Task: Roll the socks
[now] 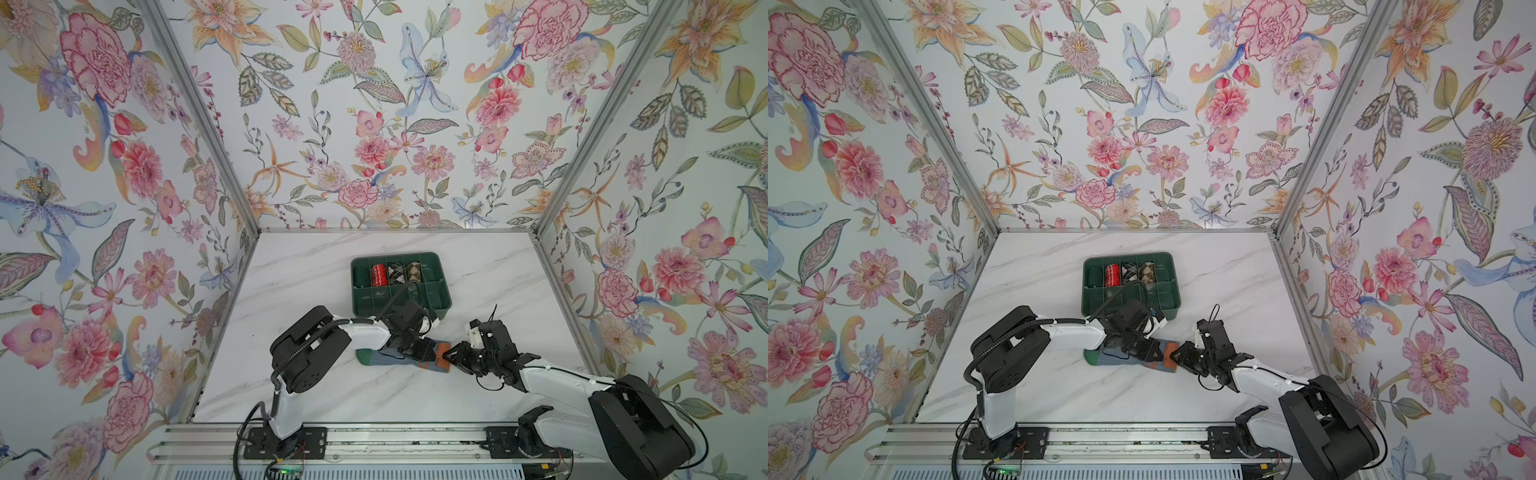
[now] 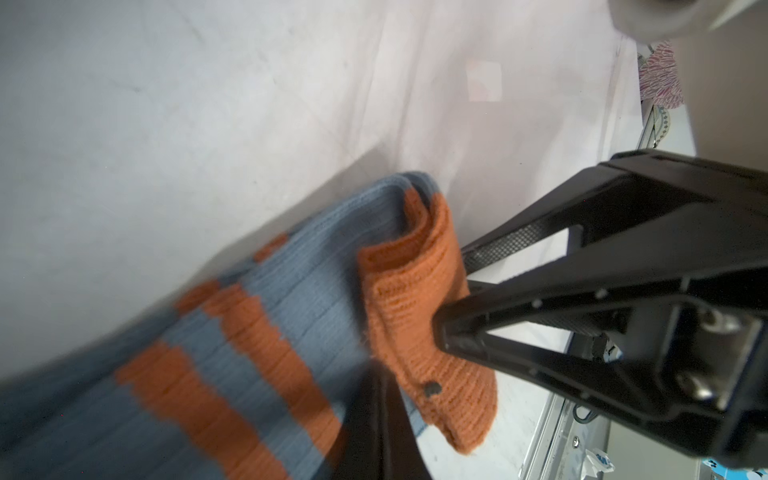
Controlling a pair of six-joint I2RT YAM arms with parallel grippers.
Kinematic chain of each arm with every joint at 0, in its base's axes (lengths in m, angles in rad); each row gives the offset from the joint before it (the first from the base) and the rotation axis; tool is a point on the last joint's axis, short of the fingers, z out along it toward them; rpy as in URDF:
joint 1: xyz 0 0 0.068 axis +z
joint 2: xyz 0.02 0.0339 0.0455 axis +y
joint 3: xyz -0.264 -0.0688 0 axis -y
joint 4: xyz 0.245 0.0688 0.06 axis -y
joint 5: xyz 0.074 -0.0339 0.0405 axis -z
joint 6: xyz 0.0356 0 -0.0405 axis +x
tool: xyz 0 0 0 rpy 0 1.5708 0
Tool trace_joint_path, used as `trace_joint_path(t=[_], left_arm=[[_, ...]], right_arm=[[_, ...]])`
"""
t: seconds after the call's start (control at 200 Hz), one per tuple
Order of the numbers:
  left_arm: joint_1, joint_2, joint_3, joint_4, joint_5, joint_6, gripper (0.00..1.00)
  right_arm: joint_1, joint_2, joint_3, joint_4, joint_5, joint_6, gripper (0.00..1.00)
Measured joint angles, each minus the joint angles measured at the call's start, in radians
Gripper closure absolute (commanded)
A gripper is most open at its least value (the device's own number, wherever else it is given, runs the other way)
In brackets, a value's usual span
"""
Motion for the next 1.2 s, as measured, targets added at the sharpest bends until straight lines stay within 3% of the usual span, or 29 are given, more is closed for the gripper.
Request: trace_joint_path(t=[0.2, 0.41, 0.776, 1.201], left_arm=[[0.0, 0.0, 0.0, 0.0, 0.0, -0.005, 1.0], [0.001, -0.018, 0.001, -0.033, -0.01, -0.005, 1.0], [0.093, -0.234, 0.0, -0.174, -0.082, 0.039, 1.0], [0.155, -0.416, -0.179, -0.275, -0.142, 0.086, 1.0]], right_arm=[[0.0, 0.009, 0.0, 0.006, -0.003, -0.015, 1.0], [0.002, -0.016, 0.012, -0.056, 0.007, -0.054, 1.0], [0.021, -0.046, 0.23, -0.419, 0.128, -0.183, 1.0], [0.208, 0.255, 0.616, -0.888, 0.461, -0.266, 1.0]])
